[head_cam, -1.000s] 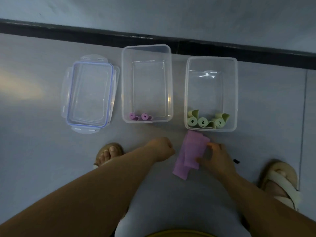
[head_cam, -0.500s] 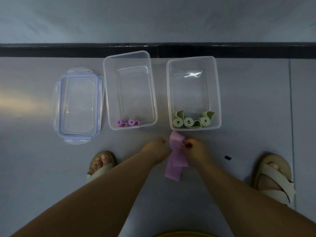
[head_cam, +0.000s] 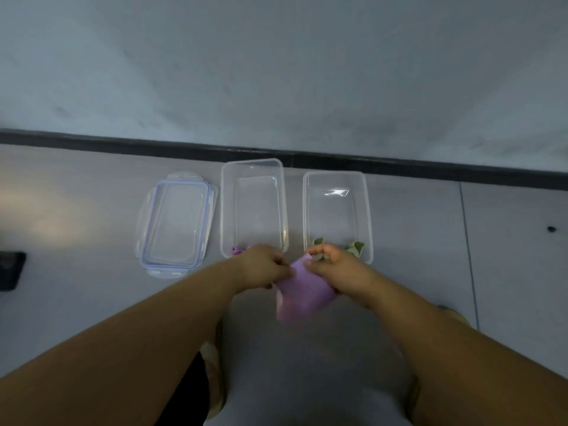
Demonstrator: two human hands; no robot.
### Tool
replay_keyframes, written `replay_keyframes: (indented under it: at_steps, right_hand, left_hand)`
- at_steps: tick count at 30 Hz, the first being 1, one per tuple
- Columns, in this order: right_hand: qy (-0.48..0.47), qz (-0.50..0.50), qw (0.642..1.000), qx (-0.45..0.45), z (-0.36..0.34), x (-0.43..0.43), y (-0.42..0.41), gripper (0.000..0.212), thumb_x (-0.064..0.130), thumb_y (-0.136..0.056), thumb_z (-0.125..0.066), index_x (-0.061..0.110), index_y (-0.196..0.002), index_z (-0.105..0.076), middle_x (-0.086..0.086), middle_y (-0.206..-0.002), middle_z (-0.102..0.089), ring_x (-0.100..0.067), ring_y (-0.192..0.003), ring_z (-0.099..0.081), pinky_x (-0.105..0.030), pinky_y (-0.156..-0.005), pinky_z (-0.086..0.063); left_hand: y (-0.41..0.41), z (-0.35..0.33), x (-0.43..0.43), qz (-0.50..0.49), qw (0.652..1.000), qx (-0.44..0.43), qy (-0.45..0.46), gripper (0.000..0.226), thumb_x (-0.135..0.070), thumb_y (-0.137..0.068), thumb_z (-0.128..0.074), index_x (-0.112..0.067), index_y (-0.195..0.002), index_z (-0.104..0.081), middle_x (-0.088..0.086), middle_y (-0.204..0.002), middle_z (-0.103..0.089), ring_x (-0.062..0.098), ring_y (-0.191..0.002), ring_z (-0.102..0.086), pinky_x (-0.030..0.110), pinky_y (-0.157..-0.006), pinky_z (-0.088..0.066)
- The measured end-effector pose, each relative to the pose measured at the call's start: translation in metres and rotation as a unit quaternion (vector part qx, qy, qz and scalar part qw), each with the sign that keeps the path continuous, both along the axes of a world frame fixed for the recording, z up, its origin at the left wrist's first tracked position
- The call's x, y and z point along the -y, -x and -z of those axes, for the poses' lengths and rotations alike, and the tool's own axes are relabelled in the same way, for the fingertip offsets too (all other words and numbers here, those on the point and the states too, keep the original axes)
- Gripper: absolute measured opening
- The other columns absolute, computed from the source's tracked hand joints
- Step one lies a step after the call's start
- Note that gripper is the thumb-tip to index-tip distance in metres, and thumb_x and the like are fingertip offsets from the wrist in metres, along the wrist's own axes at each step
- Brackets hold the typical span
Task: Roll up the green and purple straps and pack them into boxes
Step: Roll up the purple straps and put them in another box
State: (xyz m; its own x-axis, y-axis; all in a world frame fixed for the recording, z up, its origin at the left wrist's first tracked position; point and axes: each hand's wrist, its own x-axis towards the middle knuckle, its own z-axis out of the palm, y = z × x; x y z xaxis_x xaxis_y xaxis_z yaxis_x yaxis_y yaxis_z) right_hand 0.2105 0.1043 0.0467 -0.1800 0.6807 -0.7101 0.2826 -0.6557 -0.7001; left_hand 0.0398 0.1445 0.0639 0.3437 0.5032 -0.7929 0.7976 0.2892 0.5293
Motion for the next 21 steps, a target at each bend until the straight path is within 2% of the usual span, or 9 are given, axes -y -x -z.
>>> replay_keyframes:
  at_steps: [3,5,8,11,14,16,21]
  right_hand:
    - [-0.049,-0.027,0.998,-0.018,-0.062,-0.004,0.002,0.029,0.032,-0.088,-0.06,0.034,-0.115,-0.051,0.001,-0.105,-0.061,-0.017,-0.094,-0.06,-0.031,-0.074,-0.051]
    - [-0.067,-0.047,0.996,-0.046,-0.104,0.0,0.003,0.037,0.029,-0.084,-0.066,0.035,-0.117,-0.051,-0.004,-0.107,-0.063,-0.018,-0.093,-0.062,-0.026,-0.068,-0.051]
    - [-0.105,-0.062,0.991,-0.047,-0.158,0.013,-0.001,0.046,0.013,-0.08,-0.07,0.029,-0.119,-0.051,-0.005,-0.086,-0.065,-0.014,-0.074,-0.062,-0.02,-0.059,-0.05]
    - [-0.168,-0.03,0.985,-0.001,-0.2,0.03,-0.007,0.036,0.014,-0.083,-0.066,0.025,-0.116,-0.055,-0.006,-0.076,-0.065,-0.015,-0.072,-0.063,-0.026,-0.064,-0.054]
    - [-0.192,0.035,0.98,-0.036,-0.231,0.045,-0.016,0.022,0.012,-0.088,-0.06,0.022,-0.108,-0.059,-0.008,-0.076,-0.06,-0.015,-0.069,-0.064,-0.028,-0.061,-0.057]
    - [-0.203,0.064,0.975,-0.056,-0.248,0.055,-0.021,0.016,0.011,-0.09,-0.057,0.021,-0.102,-0.061,-0.009,-0.083,-0.062,-0.012,-0.068,-0.066,-0.026,-0.058,-0.056]
    - [-0.206,0.149,0.963,-0.09,-0.258,0.062,-0.039,0.02,0.008,-0.09,-0.055,0.024,-0.101,-0.061,0.003,-0.076,-0.071,-0.012,-0.069,-0.068,-0.029,-0.06,-0.055]
  left_hand:
    - [0.011,-0.054,0.006,-0.091,0.995,0.042,-0.008,0.015,-0.019,-0.093,-0.056,-0.013,-0.078,-0.059,0.007,-0.083,-0.059,0.02,-0.08,-0.059,0.029,-0.077,-0.053]
    - [0.019,-0.088,0.014,-0.126,0.989,0.064,-0.033,0.015,-0.019,-0.093,-0.054,-0.012,-0.083,-0.062,0.009,-0.084,-0.064,0.019,-0.078,-0.063,0.029,-0.078,-0.054]
    - [0.026,-0.131,0.026,-0.181,0.974,0.1,-0.09,0.015,-0.019,-0.093,-0.055,-0.011,-0.088,-0.066,0.01,-0.086,-0.068,0.019,-0.078,-0.064,0.031,-0.08,-0.055]
    - [0.025,-0.166,0.037,-0.232,0.95,0.161,-0.136,0.014,-0.019,-0.091,-0.059,-0.012,-0.087,-0.07,0.008,-0.086,-0.069,0.019,-0.078,-0.064,0.028,-0.076,-0.057]
    - [0.014,-0.192,0.049,-0.259,0.927,0.212,-0.169,0.012,-0.021,-0.088,-0.063,-0.013,-0.089,-0.072,0.005,-0.087,-0.07,0.014,-0.076,-0.064,0.02,-0.067,-0.055]
    - [0.004,-0.202,0.054,-0.279,0.912,0.237,-0.184,0.01,-0.019,-0.087,-0.064,-0.013,-0.088,-0.073,0.008,-0.086,-0.07,0.015,-0.074,-0.063,0.02,-0.066,-0.056]
    - [-0.023,-0.205,0.052,-0.299,0.891,0.264,-0.215,0.015,-0.02,-0.089,-0.061,-0.014,-0.09,-0.074,0.011,-0.091,-0.072,0.017,-0.075,-0.065,0.022,-0.067,-0.056]
